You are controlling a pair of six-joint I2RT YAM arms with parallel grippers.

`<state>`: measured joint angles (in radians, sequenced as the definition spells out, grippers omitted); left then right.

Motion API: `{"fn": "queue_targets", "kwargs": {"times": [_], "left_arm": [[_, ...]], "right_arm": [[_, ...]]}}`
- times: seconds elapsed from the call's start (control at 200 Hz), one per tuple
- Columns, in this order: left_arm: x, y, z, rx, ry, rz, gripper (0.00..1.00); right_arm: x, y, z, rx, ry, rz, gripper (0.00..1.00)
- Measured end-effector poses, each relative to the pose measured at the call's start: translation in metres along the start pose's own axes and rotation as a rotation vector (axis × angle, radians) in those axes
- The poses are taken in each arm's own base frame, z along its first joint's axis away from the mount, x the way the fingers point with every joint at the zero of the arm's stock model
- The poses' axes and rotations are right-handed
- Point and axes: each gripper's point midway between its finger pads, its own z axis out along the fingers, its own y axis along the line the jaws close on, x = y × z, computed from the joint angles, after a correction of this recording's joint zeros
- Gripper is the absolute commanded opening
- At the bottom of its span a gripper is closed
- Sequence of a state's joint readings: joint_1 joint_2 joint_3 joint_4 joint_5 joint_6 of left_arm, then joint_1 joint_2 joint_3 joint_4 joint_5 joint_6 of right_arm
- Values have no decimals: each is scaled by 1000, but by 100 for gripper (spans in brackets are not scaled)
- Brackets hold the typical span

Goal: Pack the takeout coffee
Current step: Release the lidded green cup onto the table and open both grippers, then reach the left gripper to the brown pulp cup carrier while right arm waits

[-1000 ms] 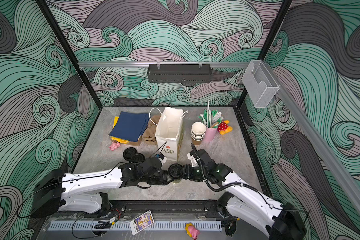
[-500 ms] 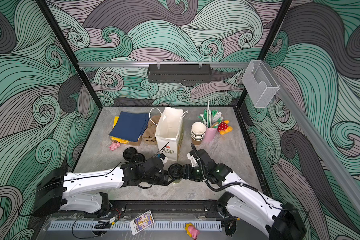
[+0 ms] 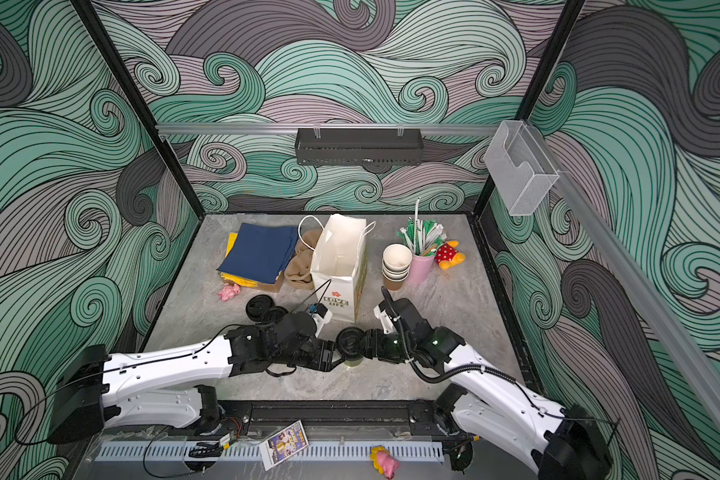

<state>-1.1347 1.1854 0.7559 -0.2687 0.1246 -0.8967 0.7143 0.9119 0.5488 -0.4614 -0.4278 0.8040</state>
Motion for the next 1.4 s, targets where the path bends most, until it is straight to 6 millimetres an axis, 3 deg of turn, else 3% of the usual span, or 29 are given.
{"fn": "queue_targets", "kwargs": {"times": [0.235,0.355,0.445,0.6,0.69,0.815,0.936,1.181,1.401], "left_arm": [[-8,-17,-28,74,-57,78,66],[-17,-17,-47,70,-124,115,66],[-31,-11,-73,34,-216,121,67],[-80,17,-138,-132,-425,31,67],[-102,51,-177,-280,-534,-43,67],[-118,97,-200,-457,-575,-107,66],[-134,128,-194,-547,-516,-130,63],[-196,184,-146,-472,-346,-177,56],[-264,201,-109,-330,-256,-138,53]], "right_arm": [[-1,6,-12,-21,-39,-27,76],[-6,15,-23,-46,-75,-58,75],[-11,20,-35,-44,-125,-89,72],[-22,24,-68,-39,-283,-134,66],[-29,23,-87,-33,-382,-147,62],[-34,10,-102,27,-470,-130,61],[-37,-3,-107,97,-499,-107,60],[-41,-12,-109,173,-496,-92,59],[-40,-15,-108,197,-488,-99,59]]}}
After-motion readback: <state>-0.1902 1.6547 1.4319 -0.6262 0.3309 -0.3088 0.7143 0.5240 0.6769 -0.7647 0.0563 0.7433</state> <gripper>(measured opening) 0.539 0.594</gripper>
